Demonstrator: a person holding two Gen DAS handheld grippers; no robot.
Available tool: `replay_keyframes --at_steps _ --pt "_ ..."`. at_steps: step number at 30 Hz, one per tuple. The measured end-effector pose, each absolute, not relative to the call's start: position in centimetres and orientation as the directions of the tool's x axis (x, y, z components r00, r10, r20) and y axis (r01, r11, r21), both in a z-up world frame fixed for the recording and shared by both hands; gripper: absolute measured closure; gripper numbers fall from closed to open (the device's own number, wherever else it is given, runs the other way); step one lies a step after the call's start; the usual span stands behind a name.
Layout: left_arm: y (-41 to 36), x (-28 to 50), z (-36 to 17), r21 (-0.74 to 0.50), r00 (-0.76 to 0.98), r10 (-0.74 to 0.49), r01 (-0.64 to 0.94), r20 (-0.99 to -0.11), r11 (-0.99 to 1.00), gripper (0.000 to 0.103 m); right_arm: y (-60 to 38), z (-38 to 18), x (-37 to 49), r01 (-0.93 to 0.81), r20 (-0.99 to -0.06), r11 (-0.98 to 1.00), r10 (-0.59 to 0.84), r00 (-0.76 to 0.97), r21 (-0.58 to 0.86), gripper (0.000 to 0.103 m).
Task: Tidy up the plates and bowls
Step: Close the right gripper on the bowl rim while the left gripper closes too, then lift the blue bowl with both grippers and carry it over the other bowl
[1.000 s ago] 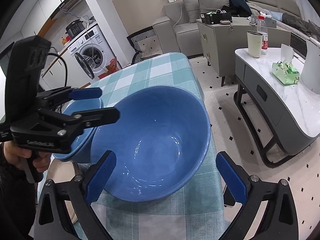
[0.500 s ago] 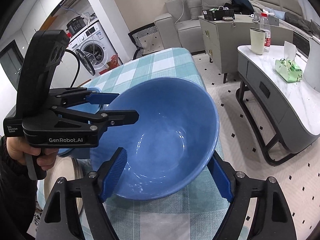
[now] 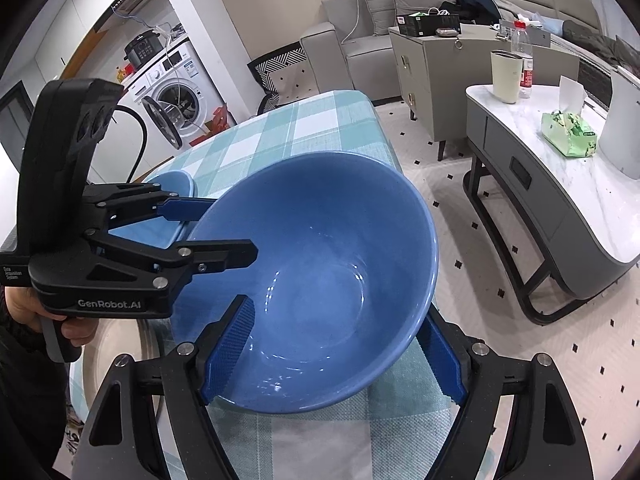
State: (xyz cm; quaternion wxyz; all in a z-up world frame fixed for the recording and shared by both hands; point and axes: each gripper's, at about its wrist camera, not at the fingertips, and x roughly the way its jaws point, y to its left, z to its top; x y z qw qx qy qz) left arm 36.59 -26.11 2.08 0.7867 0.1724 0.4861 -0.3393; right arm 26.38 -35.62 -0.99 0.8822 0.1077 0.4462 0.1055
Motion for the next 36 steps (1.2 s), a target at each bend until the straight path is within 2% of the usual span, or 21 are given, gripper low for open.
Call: replay_keyframes --at_steps 14,22,26,36 --pt "-26.5 35.9 1.6 -0.037 0.293 -0.347 0.715 -0.891 0.698 0.046 -36.9 -1.1 25.6 -0.06 -0.769 0.96 0.256 0.585 0.274 0.031" --pt "-26.5 35.6 1.6 -0.038 0.288 -0.347 0.718 -0.892 0.695 0.046 -36.8 -1.1 25.5 -0.054 -0.774 0.965 0.237 0.587 0.255 0.043" --pt "-26.3 35.6 1.6 -0.043 0.291 -0.35 0.712 -0.89 0.701 0.051 -36.8 -1.1 25.4 -0.044 -0.775 0.97 0.219 0.593 0.241 0.047" --pt "-26.1 35.1 1.8 -0.06 0.284 -0.36 0.707 -0.889 0.705 0.054 -36.6 -1.1 25.3 -0.029 -0.781 0.978 0.185 0.597 0.209 0.049"
